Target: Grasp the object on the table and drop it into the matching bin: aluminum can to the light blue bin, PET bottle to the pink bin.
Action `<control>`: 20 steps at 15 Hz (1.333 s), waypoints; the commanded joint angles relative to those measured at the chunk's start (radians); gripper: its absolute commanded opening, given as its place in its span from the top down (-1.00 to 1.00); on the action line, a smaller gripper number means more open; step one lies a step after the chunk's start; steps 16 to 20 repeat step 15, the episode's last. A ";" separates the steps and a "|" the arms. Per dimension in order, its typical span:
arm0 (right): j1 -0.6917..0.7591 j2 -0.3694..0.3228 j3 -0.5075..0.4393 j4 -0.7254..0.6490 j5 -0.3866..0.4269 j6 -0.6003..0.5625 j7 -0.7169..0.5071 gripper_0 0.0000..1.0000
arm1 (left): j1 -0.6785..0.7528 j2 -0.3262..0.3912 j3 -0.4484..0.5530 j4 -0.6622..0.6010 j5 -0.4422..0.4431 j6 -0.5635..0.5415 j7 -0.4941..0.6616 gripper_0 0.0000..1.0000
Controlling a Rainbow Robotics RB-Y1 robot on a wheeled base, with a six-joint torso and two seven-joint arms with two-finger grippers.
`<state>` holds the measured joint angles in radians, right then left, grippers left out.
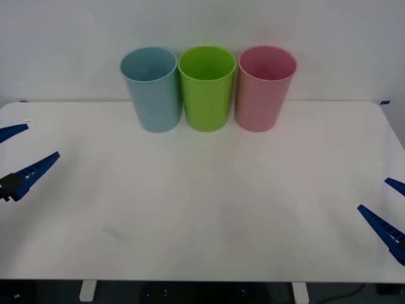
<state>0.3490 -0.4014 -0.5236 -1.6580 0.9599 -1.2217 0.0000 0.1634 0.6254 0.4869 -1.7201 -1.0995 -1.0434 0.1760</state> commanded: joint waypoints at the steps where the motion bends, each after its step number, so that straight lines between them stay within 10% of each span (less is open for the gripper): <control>1: 0.000 0.000 0.000 0.000 0.000 0.000 0.000 -1.00 | 0.039 0.000 0.024 -0.001 0.003 -0.010 0.003 -1.00; 20: 0.000 0.000 0.000 0.000 0.000 0.000 0.000 -1.00 | 0.097 -0.001 0.004 0.004 0.018 0.011 0.017 -1.00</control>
